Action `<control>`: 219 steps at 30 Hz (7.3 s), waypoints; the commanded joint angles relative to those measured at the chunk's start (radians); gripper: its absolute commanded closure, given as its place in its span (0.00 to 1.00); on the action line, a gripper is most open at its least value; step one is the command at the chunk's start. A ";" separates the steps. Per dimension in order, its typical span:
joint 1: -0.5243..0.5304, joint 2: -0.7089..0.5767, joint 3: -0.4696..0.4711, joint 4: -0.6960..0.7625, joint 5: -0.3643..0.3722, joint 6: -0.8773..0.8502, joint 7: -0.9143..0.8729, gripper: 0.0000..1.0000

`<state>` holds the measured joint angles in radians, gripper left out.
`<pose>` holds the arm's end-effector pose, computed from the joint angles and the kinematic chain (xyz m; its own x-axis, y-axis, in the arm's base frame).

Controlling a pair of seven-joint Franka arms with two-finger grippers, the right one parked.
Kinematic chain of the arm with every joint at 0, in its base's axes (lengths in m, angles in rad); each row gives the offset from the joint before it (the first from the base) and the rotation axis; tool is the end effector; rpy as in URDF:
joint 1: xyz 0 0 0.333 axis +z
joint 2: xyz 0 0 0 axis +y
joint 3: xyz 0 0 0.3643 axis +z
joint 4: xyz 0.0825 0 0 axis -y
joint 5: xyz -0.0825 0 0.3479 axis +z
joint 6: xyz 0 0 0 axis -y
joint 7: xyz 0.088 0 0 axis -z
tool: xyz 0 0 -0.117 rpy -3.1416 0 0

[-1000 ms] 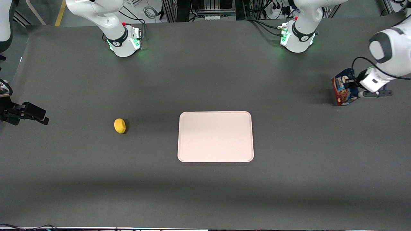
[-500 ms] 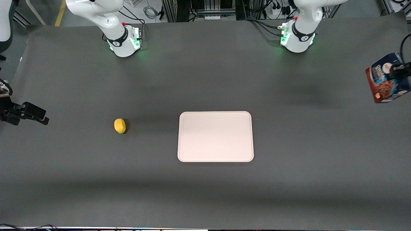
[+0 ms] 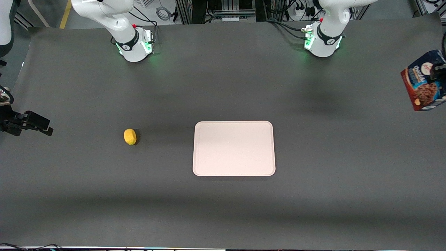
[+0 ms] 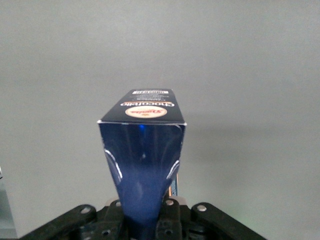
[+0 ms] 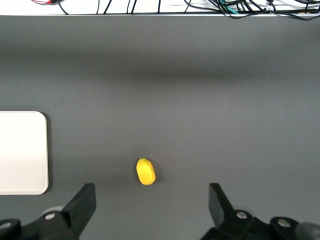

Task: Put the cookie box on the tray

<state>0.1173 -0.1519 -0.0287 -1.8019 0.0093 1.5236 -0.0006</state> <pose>0.4506 0.0400 0.6331 0.9880 0.0897 -0.1261 0.0887 -0.9960 -0.0137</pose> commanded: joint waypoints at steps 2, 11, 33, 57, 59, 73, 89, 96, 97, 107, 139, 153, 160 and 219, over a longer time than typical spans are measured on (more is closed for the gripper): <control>-0.004 0.018 -0.197 0.042 -0.112 -0.020 -0.275 0.97; -0.013 0.072 -0.422 0.042 -0.166 0.076 -0.381 0.98; -0.152 0.345 -0.651 0.026 0.017 0.383 -0.851 0.97; -0.203 0.698 -0.642 0.075 0.391 0.592 -0.960 0.97; -0.200 0.713 -0.639 0.078 0.412 0.604 -0.958 0.97; -0.200 0.851 -0.593 0.173 0.477 0.638 -0.941 0.97; -0.200 0.876 -0.591 0.180 0.483 0.639 -0.938 0.17; -0.200 0.876 -0.591 0.191 0.485 0.639 -0.938 0.00; -0.200 0.876 -0.591 0.191 0.485 0.639 -0.938 0.00; -0.186 0.841 -0.600 0.248 0.457 0.571 -0.874 0.00; -0.107 0.203 -0.191 0.210 0.031 0.115 -0.269 0.00; -0.120 0.186 -0.053 0.205 0.032 0.115 -0.142 0.00; -0.130 0.161 -0.060 0.193 0.031 0.079 -0.200 0.00; -0.145 0.175 -0.088 0.154 0.057 0.133 -0.188 0.00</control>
<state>-0.0176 0.0239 -0.1195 -1.6437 0.0533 1.6419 -0.1850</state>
